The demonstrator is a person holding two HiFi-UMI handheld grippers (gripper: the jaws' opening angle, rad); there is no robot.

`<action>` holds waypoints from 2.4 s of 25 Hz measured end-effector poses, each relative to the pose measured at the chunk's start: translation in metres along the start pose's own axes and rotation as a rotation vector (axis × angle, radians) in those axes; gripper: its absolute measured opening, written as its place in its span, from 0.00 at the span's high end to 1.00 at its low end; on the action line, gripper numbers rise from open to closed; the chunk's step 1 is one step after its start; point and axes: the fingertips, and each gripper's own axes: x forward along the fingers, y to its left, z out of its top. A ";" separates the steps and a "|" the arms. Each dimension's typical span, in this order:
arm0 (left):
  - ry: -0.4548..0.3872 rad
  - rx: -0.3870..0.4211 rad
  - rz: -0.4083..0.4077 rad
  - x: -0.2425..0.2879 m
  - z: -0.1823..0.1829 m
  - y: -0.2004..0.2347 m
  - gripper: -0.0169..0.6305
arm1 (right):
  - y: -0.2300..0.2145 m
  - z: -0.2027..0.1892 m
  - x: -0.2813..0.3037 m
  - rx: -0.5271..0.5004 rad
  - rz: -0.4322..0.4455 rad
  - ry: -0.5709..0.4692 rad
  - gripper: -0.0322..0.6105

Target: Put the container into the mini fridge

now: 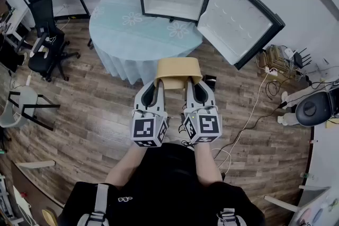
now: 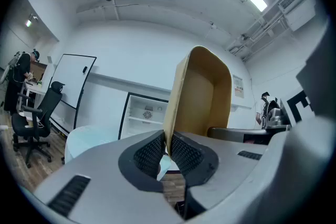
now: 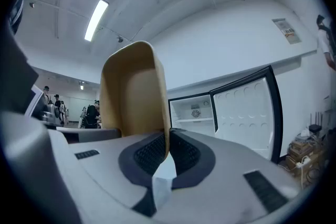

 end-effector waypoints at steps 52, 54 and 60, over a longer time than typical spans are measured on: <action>0.102 -0.091 -0.004 0.210 -0.025 0.100 0.92 | -0.057 -0.042 0.209 -0.003 0.031 0.092 0.89; 0.118 -0.079 0.005 0.223 -0.025 0.109 0.92 | -0.059 -0.045 0.227 0.015 0.037 0.104 0.89; 0.172 -0.068 0.032 0.269 -0.033 0.149 0.92 | -0.061 -0.061 0.290 0.053 0.066 0.144 0.89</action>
